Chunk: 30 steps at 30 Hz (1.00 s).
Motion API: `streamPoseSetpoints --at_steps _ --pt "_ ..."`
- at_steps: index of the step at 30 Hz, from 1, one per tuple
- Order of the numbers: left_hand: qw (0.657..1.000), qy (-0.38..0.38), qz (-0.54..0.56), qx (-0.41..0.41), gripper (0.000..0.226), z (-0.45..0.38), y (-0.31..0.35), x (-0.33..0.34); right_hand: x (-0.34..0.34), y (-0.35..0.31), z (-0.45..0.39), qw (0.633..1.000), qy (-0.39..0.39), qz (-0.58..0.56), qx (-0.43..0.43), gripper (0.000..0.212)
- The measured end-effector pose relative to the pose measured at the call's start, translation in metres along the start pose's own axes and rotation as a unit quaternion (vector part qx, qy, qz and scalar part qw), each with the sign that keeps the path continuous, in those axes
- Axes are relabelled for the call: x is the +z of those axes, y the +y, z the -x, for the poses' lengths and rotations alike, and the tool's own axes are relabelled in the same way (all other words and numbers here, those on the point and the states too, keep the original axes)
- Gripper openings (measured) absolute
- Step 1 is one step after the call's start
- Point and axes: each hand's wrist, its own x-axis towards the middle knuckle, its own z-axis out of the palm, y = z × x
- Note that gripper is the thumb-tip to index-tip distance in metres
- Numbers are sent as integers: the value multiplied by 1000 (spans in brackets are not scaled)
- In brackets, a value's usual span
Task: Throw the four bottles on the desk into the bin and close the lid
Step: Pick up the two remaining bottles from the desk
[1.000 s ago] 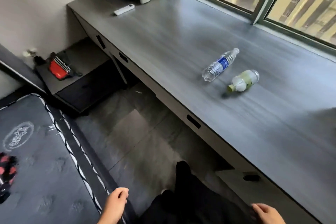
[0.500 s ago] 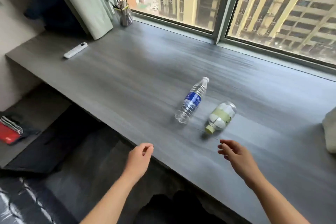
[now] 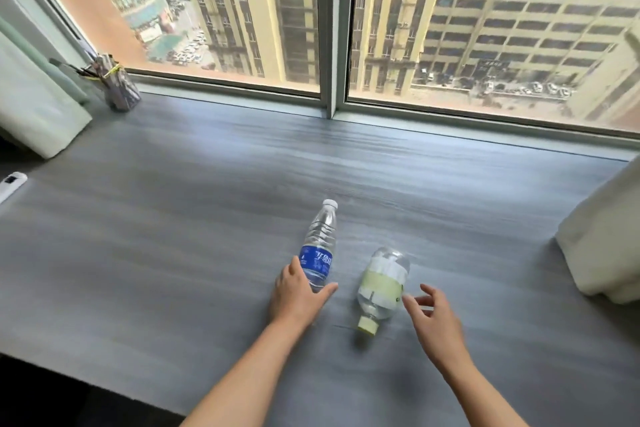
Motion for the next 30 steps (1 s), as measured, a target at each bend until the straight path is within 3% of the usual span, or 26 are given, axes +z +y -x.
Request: streamPoseSetpoints --at_steps 4,10,15,20,25,30 --pt "1000 -3 -5 -17 93 -4 -4 6 11 -3 -7 1000 11 3 29 65" --pt "993 -10 112 -36 62 -8 -12 -9 36 -16 -11 997 13 10 74 93" --pt "983 -9 179 -45 58 -6 -21 -20 49 -25 -13 995 17 33 95 101" --pt "980 -29 192 -46 55 3 -31 -23 52 -28 -13 994 13 32 102 92" --pt "967 -28 246 -57 49 17 -35 -25 38 -22 -2 986 -16 -123 109 80" --pt "958 -92 271 -22 52 51 -30 -30 -2 -4 37 921 -92 -353 139 57"
